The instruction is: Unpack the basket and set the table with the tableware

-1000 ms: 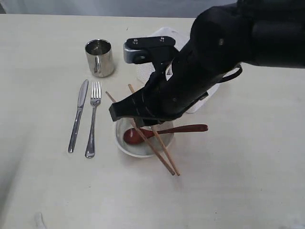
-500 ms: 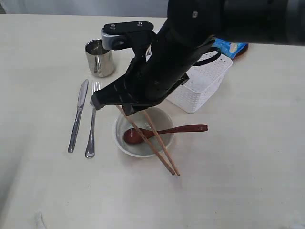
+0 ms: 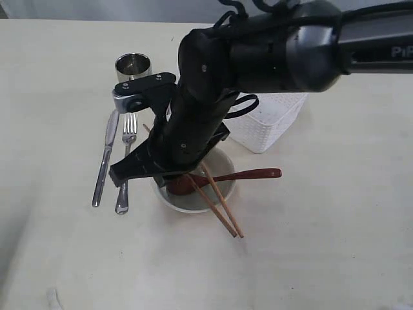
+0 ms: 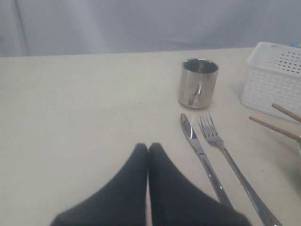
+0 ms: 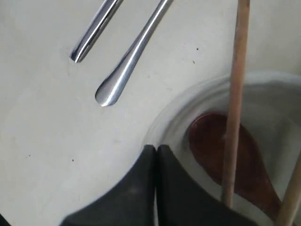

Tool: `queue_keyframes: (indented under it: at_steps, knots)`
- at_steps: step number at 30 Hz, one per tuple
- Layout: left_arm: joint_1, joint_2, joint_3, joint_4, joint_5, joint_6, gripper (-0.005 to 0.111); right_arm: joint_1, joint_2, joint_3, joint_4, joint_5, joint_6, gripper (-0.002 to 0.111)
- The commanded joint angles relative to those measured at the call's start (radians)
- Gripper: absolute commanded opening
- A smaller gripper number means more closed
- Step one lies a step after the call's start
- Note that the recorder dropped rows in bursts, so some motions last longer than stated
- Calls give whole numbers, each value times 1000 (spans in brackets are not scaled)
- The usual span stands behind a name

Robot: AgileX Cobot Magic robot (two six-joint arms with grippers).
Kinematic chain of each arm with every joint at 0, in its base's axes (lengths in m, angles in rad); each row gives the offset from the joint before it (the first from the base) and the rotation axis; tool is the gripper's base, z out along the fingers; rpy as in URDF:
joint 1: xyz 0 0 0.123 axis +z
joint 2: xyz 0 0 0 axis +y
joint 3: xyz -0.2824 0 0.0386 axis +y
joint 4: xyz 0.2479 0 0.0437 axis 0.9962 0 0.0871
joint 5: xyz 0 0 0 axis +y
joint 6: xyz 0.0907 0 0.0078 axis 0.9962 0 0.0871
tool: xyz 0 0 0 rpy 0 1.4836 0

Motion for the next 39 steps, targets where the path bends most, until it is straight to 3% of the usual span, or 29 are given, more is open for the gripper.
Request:
queue_keyframes:
  at_steps: [1,16,29,39]
  knots:
    - [-5,-3,3,8,-11,-4,0,2,19,-33,-75,-5,52,-1]
    - [-5,-3,3,8,-11,-4,0,0,28,-46,-310,42,287,-1]
    - [-5,-3,3,8,-11,-4,0,0,28,-46,-411,43,428,-1]
    - [-5,-3,3,8,-11,-4,0,0,4,-46,-399,39,431,-1]
